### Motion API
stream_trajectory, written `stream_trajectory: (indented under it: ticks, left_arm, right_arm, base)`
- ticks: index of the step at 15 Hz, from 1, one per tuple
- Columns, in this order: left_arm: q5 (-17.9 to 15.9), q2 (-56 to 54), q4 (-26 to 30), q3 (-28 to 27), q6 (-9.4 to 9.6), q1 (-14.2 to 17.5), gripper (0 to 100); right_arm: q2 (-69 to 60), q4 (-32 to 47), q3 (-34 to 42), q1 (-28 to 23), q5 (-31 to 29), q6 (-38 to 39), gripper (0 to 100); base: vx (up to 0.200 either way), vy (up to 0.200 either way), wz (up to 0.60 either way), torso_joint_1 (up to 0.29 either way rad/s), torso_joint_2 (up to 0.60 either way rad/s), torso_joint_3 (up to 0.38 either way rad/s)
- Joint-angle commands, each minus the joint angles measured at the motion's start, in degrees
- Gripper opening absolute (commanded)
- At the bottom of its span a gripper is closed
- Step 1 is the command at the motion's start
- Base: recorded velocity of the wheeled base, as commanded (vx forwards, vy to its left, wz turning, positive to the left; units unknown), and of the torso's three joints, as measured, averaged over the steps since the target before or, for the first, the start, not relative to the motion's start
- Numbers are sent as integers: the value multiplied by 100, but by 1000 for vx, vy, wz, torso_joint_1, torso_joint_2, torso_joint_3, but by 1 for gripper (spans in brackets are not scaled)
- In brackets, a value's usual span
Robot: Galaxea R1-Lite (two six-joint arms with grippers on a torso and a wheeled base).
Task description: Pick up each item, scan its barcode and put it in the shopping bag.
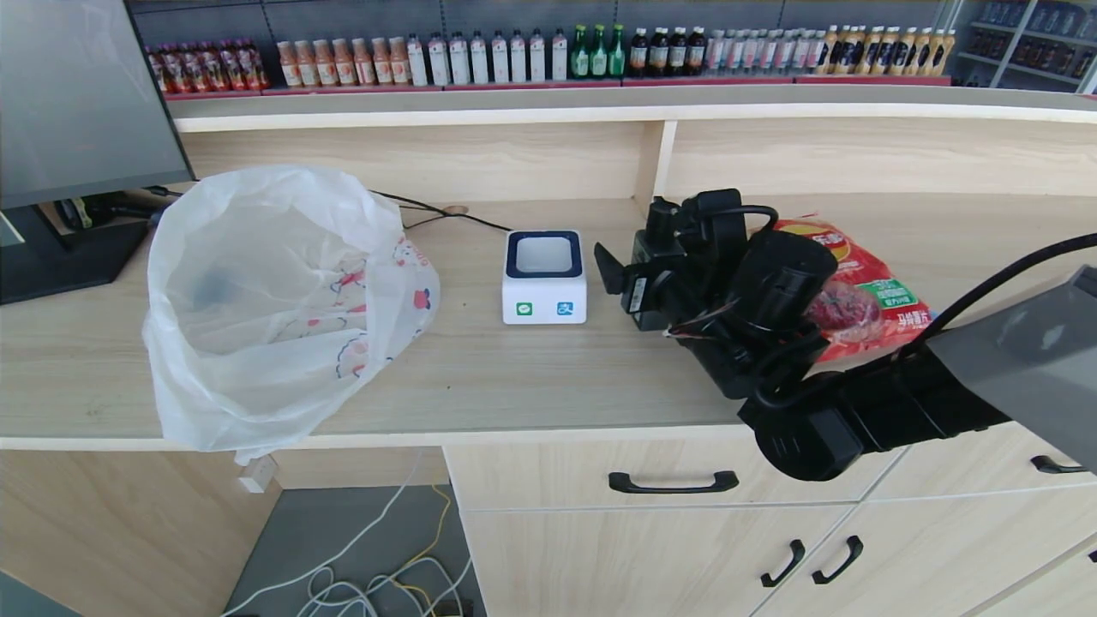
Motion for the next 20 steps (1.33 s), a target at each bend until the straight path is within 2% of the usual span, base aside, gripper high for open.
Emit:
stream_trajectory:
  ticks: [1, 19, 20]
  left_arm:
    - [1, 0, -1, 0, 2, 0, 100]
    - [1, 0, -1, 0, 2, 0, 100]
    - [1, 0, -1, 0, 2, 0, 100]
  right_arm:
    - [50, -4, -37, -1, 0, -1, 100]
    - [235, -21, 7, -176, 9, 8, 100]
    - [226, -21, 7, -185, 9, 8, 0]
  base:
    - [0, 0, 0, 0, 0, 0]
    - [0, 0, 0, 0, 0, 0]
    - [0, 0, 0, 0, 0, 0]
